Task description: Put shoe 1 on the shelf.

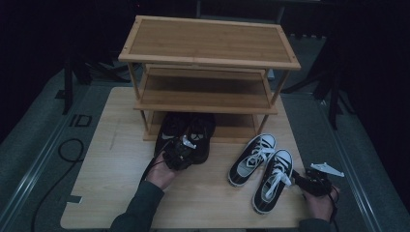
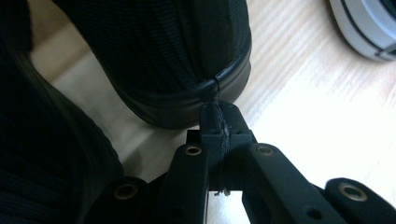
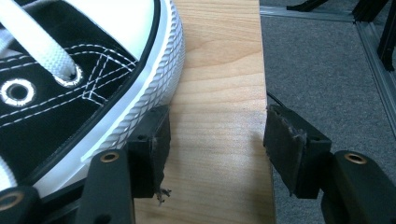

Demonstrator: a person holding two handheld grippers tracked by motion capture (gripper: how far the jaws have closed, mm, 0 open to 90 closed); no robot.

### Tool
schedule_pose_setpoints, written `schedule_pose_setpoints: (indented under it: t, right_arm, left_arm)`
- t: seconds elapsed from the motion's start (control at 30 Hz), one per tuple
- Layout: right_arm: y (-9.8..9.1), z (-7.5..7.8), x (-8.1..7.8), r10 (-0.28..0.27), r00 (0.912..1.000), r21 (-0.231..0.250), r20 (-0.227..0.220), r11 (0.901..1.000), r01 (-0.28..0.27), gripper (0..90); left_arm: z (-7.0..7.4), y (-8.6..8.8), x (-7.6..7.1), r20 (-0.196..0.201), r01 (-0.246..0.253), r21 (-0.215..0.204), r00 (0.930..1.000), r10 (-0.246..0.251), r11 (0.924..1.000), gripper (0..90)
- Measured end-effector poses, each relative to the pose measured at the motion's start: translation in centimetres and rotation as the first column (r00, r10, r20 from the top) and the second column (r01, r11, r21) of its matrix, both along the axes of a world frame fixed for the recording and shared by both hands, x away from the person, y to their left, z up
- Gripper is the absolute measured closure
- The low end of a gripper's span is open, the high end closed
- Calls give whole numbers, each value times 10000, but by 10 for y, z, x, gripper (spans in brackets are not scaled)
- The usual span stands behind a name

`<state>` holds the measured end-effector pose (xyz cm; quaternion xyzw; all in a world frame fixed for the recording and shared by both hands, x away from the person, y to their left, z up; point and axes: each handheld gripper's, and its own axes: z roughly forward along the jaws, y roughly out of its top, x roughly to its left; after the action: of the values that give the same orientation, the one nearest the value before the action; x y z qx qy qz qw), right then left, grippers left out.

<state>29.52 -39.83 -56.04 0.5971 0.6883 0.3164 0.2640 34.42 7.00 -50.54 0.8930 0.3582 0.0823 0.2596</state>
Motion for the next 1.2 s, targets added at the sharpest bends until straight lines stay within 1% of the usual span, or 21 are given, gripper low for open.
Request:
schedule_pose_setpoints:
  t: [0.03,0.07,0.1,0.2,0.27,0.3,0.33,0.37,0.47,0.53,0.57,0.6,0.67,0.8,0.83,0.87,0.9,0.93,0.97,1.0,1.2]
  right_arm:
    - [0,0,0,0,10000,0,0,10000,0,408]
    - [0,0,0,0,10000,-5,0,10000,0,408]
    - [0,0,0,-1,10000,7,0,10000,1,408]
    - [0,0,0,-2,10000,12,1,10000,2,408]
    - [0,0,0,-4,10000,14,2,10000,4,408]
    - [0,0,0,-3,10000,16,2,10000,3,408]
    - [0,0,0,1,10000,13,1,10000,-1,408]
    - [0,0,0,1,10000,16,0,10000,-1,408]
    - [0,0,0,3,10000,11,1,10000,-3,408]
    - [0,0,0,1,10000,6,2,10000,-1,408]
    - [0,0,0,6,10000,1,1,10000,-6,408]
    - [0,0,0,7,10000,3,3,10000,-7,408]
    - [0,0,0,5,10000,-9,-1,10000,-5,408]
    - [0,0,0,7,10000,1,0,10000,-7,408]
    - [0,0,0,4,10000,2,2,10000,-4,408]
    - [0,0,0,4,10000,2,2,10000,-4,408]
    - [0,0,0,7,10000,4,2,10000,-7,408]
    - [0,0,0,3,10000,6,1,10000,-3,408]
    - [0,0,0,-1,10000,13,0,10000,1,408]
    - [0,0,0,2,10000,14,1,10000,-2,408]
    - [0,0,0,25,10000,1,2,10000,-25,408]
  left_arm:
    - [0,0,0,0,0,0,10000,0,10000,897]
    - [1,-5,0,71,171,72,9998,-172,9998,897]
    - [0,-7,-1,79,211,74,9997,-212,9997,896]
    - [-3,-12,-1,0,317,262,9995,-317,9992,895]
    - [-3,-12,-1,0,317,262,9995,-317,9992,895]
    - [-6,-13,-2,-135,509,419,9986,-504,9978,894]
    - [-7,-13,-2,-175,532,477,9985,-524,9974,894]
    - [-9,-12,-3,-246,451,465,9987,-440,9979,894]
    - [-13,-7,-1,-375,366,617,9987,-343,9974,894]
    - [-16,-4,0,-559,293,591,9981,-260,9978,894]
    - [-17,-4,0,-587,198,353,9981,-178,9992,894]
    - [-16,-4,1,-546,139,261,9984,-125,9996,894]
    - [-16,-6,4,-604,331,349,9977,-310,9988,897]
    - [-15,-15,5,-494,435,466,9979,-412,9980,898]
    - [-15,-17,6,-345,416,618,9986,-396,9972,898]
    - [-15,-17,6,-345,416,618,9986,-396,9972,898]
    - [-15,-19,8,-251,336,748,9992,-318,9966,898]
    - [-15,-21,10,-177,194,666,9997,-183,9976,897]
    - [-16,-22,12,-212,133,620,9997,-120,9980,897]
    - [-15,-22,14,-212,228,805,9996,-211,9965,897]
    - [-15,-31,21,-90,201,841,9998,-194,9963,897]
